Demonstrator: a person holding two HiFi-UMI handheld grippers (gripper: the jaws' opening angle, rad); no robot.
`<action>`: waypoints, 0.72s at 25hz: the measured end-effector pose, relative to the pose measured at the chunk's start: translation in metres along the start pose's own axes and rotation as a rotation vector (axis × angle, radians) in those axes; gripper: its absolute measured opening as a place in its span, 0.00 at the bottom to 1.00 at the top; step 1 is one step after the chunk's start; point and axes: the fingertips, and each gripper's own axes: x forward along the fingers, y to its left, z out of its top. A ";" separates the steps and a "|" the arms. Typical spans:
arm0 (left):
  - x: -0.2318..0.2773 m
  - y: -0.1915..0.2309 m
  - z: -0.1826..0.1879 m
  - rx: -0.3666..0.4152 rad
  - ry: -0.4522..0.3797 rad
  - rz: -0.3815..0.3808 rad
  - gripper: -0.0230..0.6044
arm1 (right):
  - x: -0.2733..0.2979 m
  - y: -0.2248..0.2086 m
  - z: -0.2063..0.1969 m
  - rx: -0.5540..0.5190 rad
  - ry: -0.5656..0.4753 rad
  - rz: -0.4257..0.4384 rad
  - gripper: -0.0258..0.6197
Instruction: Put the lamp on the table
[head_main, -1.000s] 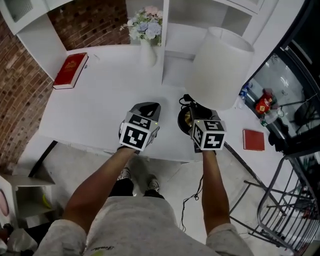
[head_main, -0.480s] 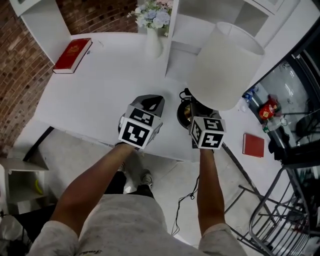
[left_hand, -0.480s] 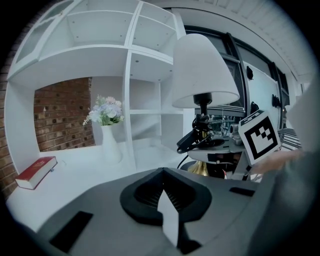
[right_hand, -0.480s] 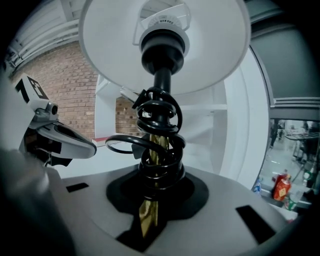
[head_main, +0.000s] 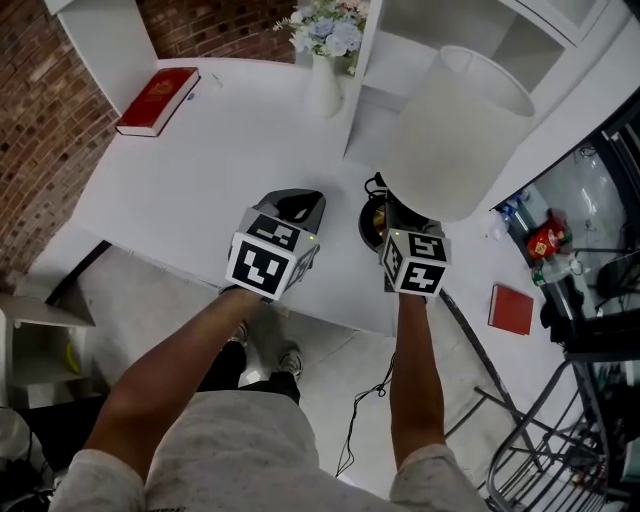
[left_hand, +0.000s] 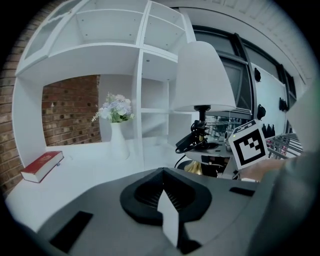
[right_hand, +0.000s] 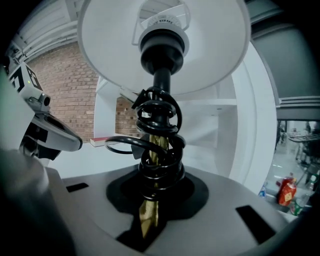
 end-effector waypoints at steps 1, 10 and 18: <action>0.000 0.001 0.000 0.002 0.002 0.002 0.03 | 0.002 0.000 0.000 0.000 -0.004 0.001 0.16; -0.002 0.009 -0.009 -0.044 0.013 0.023 0.03 | 0.019 -0.002 -0.008 -0.005 -0.023 -0.017 0.16; -0.005 0.017 -0.017 -0.066 0.030 0.042 0.03 | 0.026 -0.007 -0.009 -0.041 -0.045 -0.047 0.15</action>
